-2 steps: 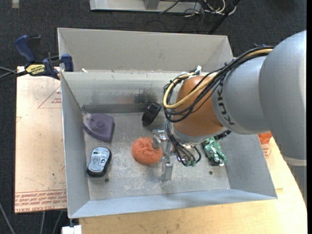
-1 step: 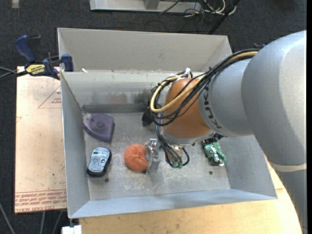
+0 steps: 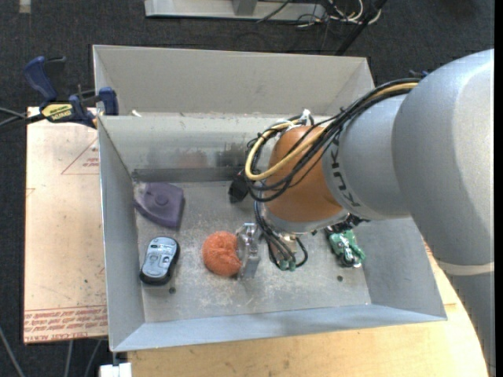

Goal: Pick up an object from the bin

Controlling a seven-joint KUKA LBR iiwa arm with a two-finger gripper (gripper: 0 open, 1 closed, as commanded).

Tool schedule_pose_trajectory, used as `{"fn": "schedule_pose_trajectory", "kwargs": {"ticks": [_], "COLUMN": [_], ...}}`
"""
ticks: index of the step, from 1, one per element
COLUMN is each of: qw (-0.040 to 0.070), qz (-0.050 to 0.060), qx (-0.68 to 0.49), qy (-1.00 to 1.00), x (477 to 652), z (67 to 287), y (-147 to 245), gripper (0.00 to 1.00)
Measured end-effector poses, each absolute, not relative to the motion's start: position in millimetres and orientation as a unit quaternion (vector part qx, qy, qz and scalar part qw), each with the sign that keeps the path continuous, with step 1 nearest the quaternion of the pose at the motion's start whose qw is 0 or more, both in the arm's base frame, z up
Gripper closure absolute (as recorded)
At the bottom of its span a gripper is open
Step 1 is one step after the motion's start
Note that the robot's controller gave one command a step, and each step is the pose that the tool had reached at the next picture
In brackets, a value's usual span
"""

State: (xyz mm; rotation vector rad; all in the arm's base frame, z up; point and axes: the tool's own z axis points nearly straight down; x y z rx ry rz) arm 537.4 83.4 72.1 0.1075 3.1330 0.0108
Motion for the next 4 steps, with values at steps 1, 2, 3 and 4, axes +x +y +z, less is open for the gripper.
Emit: {"fn": "schedule_pose_trajectory", "kwargs": {"ticks": [1, 2, 3, 4], "qw": [0.003, 0.002, 0.001, 0.003], "qz": [0.003, 0.003, 0.003, 0.003], "qx": [0.038, 0.037, 0.036, 0.036], "qy": [0.999, 0.999, 0.999, 0.999], "x": [537.5, 536.3, 535.5, 536.8], "z": [72.8, 77.1, 92.1, 102.3], "y": [79.9, 79.6, 79.8, 79.8], "gripper": [1.0, 1.0, 1.0, 1.0]}}
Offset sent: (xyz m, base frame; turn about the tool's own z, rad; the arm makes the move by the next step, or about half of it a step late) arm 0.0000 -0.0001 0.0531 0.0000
